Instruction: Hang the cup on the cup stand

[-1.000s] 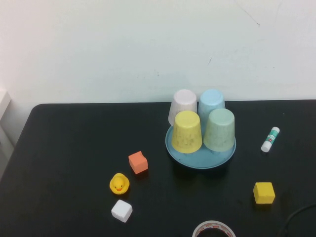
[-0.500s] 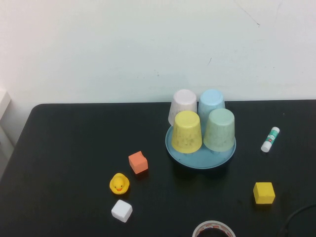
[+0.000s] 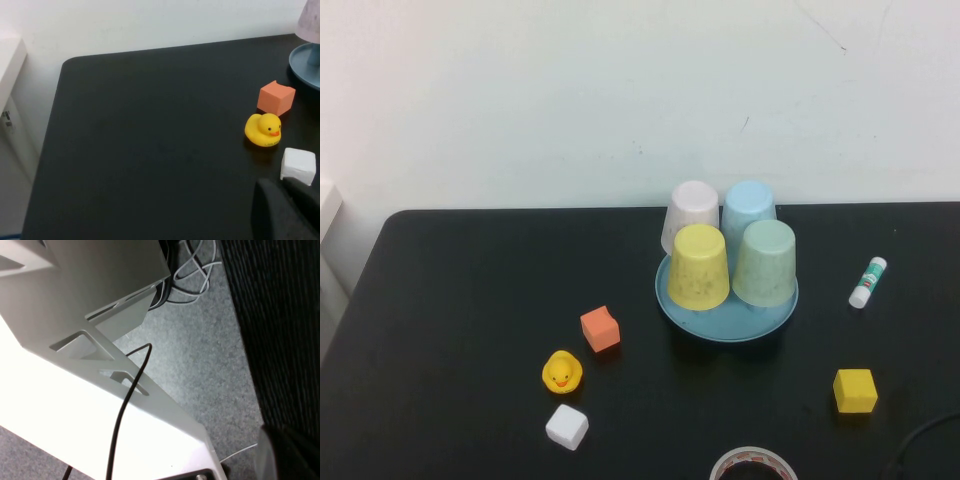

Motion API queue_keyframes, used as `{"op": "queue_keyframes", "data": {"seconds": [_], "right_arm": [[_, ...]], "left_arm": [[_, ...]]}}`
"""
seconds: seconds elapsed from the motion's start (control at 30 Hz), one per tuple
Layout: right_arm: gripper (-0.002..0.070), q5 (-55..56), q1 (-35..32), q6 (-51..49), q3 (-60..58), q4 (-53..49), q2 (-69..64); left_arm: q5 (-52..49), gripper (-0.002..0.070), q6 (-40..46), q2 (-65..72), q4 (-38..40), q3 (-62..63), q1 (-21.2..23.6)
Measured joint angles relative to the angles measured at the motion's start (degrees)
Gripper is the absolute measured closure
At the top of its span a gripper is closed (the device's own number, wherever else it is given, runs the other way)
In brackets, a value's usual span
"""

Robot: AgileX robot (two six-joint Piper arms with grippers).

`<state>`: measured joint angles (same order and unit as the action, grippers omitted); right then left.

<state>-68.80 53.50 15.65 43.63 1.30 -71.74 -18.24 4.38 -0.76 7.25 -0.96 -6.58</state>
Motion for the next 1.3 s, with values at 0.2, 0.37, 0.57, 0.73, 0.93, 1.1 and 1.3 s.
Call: {"op": "queue_keyframes", "data": {"seconds": [0.2,0.37,0.57,0.73,0.93,1.1,1.3], "right_arm": [[0.0678,0.0,0.0,0.0,-0.11,0.0,0.42],[0.0678,-0.11,0.0,0.0,-0.11,-1.72,3.36],[0.0678,-0.37,0.0,0.0,-0.11,-3.15,3.89],[0.0678,7.4,0.0,1.24,-0.44,-5.96,7.08],[0.0678,24.4,-7.47,1.9,-0.44,-5.94,16.68],[0.0678,28.69,-20.78,1.9,-0.54,-4.73,25.35],[0.0678,33.1,-36.22,1.9,-0.7,-4.43,36.29]], "left_arm": [[0.0,0.0675,0.0,0.0,0.34,0.0,0.0],[0.0,0.0675,0.0,0.0,0.36,0.0,0.0],[0.0,0.0675,0.0,0.0,0.46,0.0,0.0],[0.0,0.0675,0.0,0.0,0.46,0.0,0.0],[0.0,0.0675,0.0,0.0,0.46,0.0,0.0],[0.0,0.0675,0.0,0.0,0.46,0.0,0.0],[0.0,0.0675,0.0,0.0,0.46,0.0,0.0]]}}
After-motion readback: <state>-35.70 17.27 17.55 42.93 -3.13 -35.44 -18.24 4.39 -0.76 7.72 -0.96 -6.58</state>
